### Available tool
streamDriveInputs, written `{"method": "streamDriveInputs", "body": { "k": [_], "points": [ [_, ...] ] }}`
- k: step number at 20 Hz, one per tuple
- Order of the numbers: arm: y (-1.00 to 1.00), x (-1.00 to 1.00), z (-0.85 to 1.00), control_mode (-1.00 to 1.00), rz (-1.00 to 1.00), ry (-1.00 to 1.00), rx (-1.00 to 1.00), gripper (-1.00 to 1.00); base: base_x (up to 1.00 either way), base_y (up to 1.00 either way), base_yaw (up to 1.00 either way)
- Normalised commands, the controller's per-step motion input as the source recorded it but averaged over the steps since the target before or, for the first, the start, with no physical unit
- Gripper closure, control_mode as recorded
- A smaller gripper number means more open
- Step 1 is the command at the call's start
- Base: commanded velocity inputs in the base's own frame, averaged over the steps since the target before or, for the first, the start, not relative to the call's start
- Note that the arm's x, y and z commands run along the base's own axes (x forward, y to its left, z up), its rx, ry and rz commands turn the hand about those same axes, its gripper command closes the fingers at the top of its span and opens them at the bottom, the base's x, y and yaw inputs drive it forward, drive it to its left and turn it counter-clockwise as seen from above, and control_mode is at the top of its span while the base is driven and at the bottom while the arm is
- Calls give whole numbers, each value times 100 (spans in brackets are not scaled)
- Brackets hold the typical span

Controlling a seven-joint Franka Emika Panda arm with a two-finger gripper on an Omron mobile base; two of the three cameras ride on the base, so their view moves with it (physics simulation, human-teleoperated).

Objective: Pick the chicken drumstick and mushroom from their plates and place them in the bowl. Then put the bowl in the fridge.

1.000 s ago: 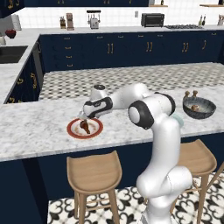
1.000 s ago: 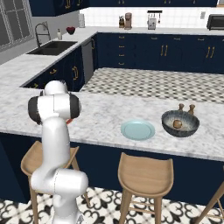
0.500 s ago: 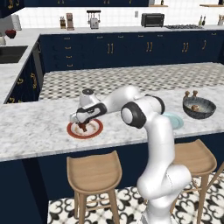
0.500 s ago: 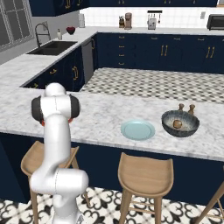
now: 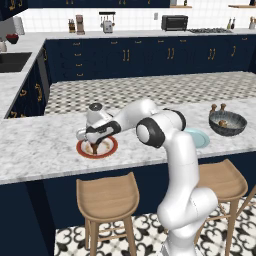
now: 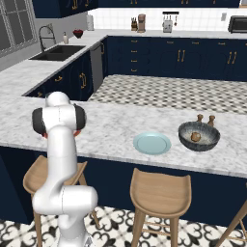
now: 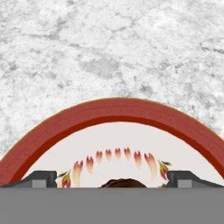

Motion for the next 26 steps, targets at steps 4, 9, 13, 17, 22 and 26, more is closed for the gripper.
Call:
{"method": "streamDriveInputs", "body": {
  "k": [4,9,13,17,22,26],
  "points": [
    [0,-33,5,-100,-10,-11,0,-100,0,0,0],
    [0,-13,0,-100,-11,-5,0,-100,0,0,0],
    [-4,-3,0,-100,-12,0,0,-100,0,0,0],
    [-1,0,0,-100,-12,0,0,-100,0,0,0],
    [0,0,-2,-100,-12,0,3,-100,0,0,0],
    [-4,6,-21,-100,-10,5,8,-100,0,0,0]
  ]
}}
